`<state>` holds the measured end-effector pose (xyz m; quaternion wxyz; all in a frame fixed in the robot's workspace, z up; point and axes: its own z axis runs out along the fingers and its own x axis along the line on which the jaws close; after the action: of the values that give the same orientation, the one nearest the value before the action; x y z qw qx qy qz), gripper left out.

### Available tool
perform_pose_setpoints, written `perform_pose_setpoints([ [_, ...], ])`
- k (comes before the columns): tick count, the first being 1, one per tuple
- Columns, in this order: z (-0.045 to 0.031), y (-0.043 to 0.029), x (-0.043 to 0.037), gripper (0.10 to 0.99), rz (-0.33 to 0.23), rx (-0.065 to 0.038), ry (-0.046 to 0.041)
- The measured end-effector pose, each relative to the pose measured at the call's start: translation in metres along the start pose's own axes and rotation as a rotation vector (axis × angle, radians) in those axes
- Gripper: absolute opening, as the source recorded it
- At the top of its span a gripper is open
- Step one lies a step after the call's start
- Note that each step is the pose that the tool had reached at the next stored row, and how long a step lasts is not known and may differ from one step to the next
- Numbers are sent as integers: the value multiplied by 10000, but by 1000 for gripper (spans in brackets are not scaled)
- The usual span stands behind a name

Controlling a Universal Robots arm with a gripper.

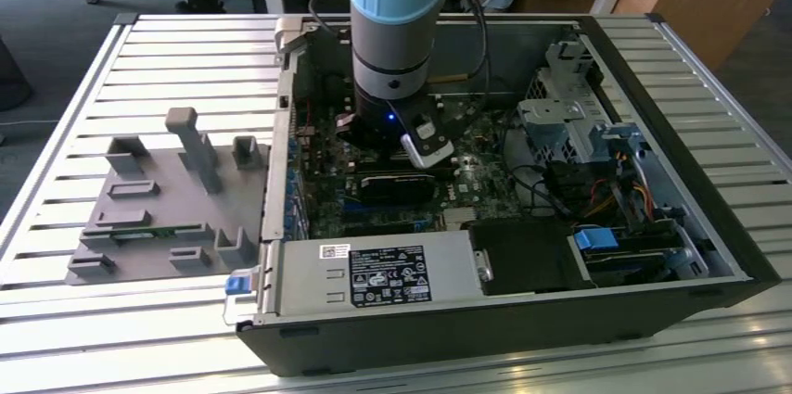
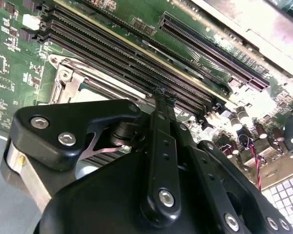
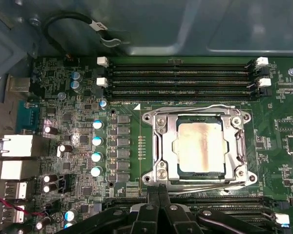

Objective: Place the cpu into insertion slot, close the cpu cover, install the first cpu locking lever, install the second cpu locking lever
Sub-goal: 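Install the second cpu locking lever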

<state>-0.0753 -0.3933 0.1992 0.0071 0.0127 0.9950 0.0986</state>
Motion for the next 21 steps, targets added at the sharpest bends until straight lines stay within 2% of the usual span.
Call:
perform_pose_setpoints([
  [8, 31, -6, 0, 106, 2, -89, 3],
  [14, 45, -9, 5, 106, 4, -262, 6],
  [21, 59, -5, 42, 106, 6, -399, 10],
])
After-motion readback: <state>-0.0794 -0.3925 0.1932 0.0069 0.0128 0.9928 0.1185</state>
